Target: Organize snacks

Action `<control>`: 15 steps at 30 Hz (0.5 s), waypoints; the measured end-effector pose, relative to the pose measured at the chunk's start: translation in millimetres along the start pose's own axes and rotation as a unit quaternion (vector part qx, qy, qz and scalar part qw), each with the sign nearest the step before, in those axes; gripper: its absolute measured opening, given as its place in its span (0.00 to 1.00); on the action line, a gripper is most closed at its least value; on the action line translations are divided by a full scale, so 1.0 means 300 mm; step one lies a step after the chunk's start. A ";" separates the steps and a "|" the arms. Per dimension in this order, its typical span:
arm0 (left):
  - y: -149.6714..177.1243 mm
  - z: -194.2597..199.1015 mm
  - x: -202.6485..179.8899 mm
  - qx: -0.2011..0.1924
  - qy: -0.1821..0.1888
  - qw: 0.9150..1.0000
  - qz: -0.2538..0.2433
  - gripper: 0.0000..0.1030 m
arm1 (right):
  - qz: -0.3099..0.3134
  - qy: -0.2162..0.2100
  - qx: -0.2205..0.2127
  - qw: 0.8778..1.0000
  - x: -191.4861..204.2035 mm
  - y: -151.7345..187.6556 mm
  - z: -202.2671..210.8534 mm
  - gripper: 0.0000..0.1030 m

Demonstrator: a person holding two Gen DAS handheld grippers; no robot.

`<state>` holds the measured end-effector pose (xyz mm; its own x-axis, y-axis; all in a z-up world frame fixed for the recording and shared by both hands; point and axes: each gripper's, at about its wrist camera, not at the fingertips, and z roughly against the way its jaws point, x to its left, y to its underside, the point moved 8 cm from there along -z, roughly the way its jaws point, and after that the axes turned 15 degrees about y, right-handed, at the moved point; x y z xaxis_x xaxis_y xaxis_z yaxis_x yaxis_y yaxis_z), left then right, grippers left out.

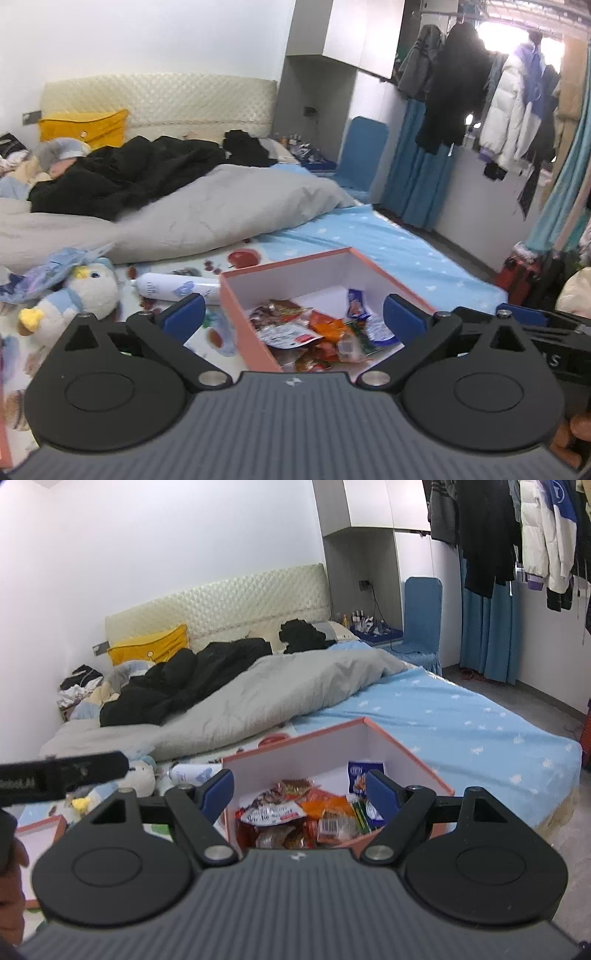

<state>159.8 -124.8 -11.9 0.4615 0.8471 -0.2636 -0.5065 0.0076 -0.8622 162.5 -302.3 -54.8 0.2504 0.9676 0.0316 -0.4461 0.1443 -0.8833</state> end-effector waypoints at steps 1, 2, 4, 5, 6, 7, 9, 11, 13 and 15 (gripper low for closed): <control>0.009 0.000 0.001 0.004 -0.001 1.000 0.000 1.00 | -0.003 0.004 0.000 1.000 -0.001 0.021 0.002 0.78; 0.020 -0.002 0.006 0.009 -0.004 1.000 0.001 1.00 | -0.002 0.010 0.006 1.000 0.000 0.041 0.001 0.78; 0.041 -0.004 0.013 0.017 -0.012 1.000 0.006 1.00 | 0.007 0.003 0.017 1.000 0.014 0.084 0.000 0.78; 0.050 -0.002 0.013 0.018 -0.014 1.000 0.007 1.00 | 0.010 0.004 0.018 1.000 0.018 0.098 0.000 0.78; 0.060 0.002 0.014 0.020 -0.016 1.000 0.007 1.00 | 0.013 0.007 0.019 1.000 0.019 0.112 0.002 0.78; 0.068 0.005 0.015 0.020 -0.018 1.000 0.006 1.00 | 0.015 0.006 0.021 1.000 0.021 0.121 0.002 0.78; 0.078 0.009 0.019 0.022 -0.022 0.999 0.008 1.00 | 0.014 0.006 0.028 0.999 0.020 0.135 -0.001 0.78; 0.089 0.016 0.023 0.023 -0.024 0.999 0.011 1.00 | 0.011 0.004 0.031 0.999 0.018 0.138 -0.003 0.78; 0.094 0.018 0.026 0.025 -0.026 0.999 0.013 1.00 | 0.015 0.004 0.031 0.999 0.021 0.141 -0.003 0.78; 0.101 0.019 0.028 0.027 -0.028 0.999 0.016 1.00 | 0.015 0.005 0.029 0.999 0.018 0.138 -0.002 0.78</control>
<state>144.2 -114.3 -37.7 0.4041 0.8756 -0.2648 -0.5599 0.0079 -0.8285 146.0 -291.2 -91.5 0.2454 0.9694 0.0007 -0.5021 0.1277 -0.8553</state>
